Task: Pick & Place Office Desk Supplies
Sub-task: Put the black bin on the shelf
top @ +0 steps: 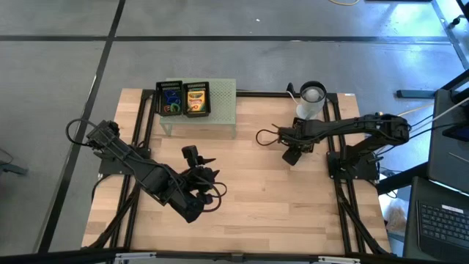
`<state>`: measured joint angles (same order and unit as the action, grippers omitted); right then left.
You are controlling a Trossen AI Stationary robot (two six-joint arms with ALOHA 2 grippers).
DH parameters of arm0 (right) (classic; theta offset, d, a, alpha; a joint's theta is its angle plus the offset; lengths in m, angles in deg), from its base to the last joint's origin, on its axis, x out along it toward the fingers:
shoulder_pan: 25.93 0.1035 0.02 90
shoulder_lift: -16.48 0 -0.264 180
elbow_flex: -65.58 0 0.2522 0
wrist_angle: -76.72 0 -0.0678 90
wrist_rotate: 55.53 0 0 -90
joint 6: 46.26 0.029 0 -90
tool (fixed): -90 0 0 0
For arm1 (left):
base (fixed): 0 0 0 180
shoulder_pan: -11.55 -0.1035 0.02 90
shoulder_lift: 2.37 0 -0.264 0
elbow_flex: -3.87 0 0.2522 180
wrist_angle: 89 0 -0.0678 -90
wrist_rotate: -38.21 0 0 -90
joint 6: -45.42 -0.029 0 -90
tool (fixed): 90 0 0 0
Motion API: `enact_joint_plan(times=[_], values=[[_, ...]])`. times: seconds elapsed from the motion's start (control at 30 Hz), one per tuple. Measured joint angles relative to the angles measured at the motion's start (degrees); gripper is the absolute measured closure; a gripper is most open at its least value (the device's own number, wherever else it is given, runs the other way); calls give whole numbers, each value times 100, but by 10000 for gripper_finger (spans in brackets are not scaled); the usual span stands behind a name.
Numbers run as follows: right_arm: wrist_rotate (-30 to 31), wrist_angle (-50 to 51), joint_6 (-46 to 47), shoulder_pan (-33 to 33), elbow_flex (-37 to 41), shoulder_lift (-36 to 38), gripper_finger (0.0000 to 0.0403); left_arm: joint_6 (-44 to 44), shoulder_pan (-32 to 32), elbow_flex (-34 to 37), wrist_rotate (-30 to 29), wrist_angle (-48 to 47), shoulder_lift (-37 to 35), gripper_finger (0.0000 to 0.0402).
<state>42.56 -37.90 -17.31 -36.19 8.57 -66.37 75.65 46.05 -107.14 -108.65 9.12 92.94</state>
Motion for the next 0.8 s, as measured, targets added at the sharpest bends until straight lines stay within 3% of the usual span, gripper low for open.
enact_joint_plan(times=[0.33, 0.57, 0.8], values=[[33, -24, 0, 0, -2, -162, 392, 1, 0, 0, -2, -281, 0, 219], [-155, -303, 175, 217, -2, -160, 397, -91, 0, 0, -2, -333, 2, 219], [-491, -1243, 685, 860, -115, -177, 398, -252, -21, 0, -40, -421, 4, 219]])
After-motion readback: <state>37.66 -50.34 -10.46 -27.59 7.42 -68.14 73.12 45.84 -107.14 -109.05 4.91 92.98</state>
